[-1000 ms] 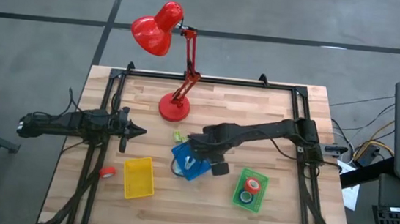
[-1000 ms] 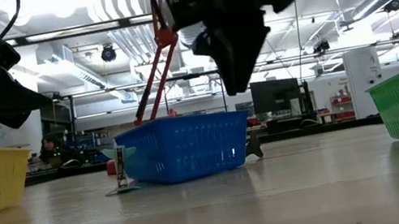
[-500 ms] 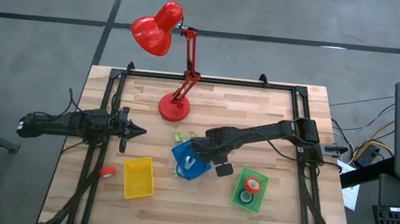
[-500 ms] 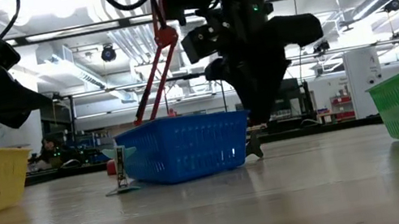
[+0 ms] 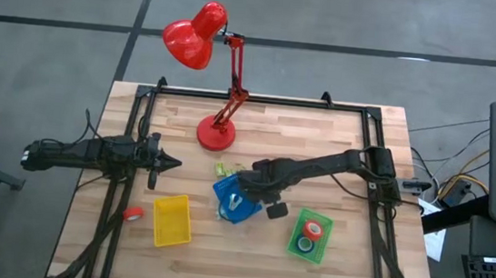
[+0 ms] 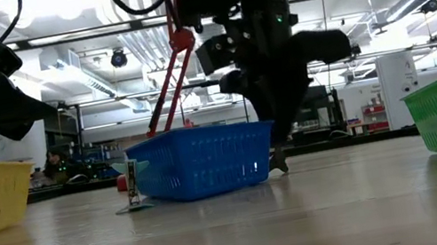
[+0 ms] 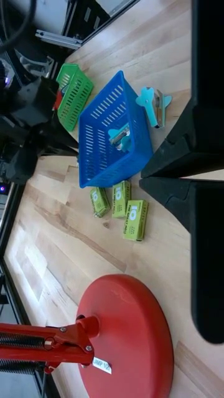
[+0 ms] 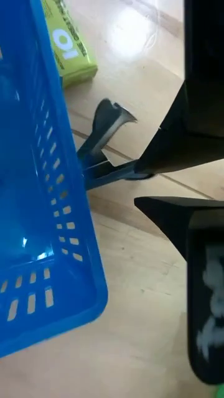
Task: Pick and place Stapler, Stapler remover, tape
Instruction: Put the black staple remover into the blue bin
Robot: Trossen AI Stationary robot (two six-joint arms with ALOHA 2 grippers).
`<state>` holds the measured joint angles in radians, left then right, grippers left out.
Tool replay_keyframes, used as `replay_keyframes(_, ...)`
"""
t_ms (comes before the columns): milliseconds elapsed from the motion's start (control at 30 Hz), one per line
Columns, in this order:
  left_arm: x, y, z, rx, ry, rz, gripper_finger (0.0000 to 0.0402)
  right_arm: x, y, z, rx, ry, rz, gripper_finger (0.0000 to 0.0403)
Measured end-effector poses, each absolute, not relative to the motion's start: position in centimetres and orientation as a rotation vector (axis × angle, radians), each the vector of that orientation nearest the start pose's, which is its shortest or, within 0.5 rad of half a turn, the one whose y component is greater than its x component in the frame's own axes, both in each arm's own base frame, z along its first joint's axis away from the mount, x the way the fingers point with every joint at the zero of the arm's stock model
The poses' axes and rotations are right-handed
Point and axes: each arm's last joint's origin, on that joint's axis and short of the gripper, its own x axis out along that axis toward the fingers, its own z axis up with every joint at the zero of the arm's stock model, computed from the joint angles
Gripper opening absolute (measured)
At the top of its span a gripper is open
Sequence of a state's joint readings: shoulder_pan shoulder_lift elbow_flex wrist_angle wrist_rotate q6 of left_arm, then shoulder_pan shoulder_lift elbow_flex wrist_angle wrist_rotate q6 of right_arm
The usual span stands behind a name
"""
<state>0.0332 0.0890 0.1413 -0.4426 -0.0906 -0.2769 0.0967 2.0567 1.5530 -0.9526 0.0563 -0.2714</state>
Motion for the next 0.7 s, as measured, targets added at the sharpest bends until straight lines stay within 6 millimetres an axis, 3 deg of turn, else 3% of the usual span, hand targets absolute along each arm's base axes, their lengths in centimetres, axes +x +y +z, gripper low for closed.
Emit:
replay_keyframes(333,8.8,0.6,16.3,-0.262,0.370,0.175,0.0007,39.4,3.4,16.8,-0.381,1.453,0.197,0.0066)
replay_keyframes(700,8.8,0.6,16.3,-0.262,0.370,0.175,0.0007,38.9,3.2,15.9,-0.382,1.493,0.209,0.0029)
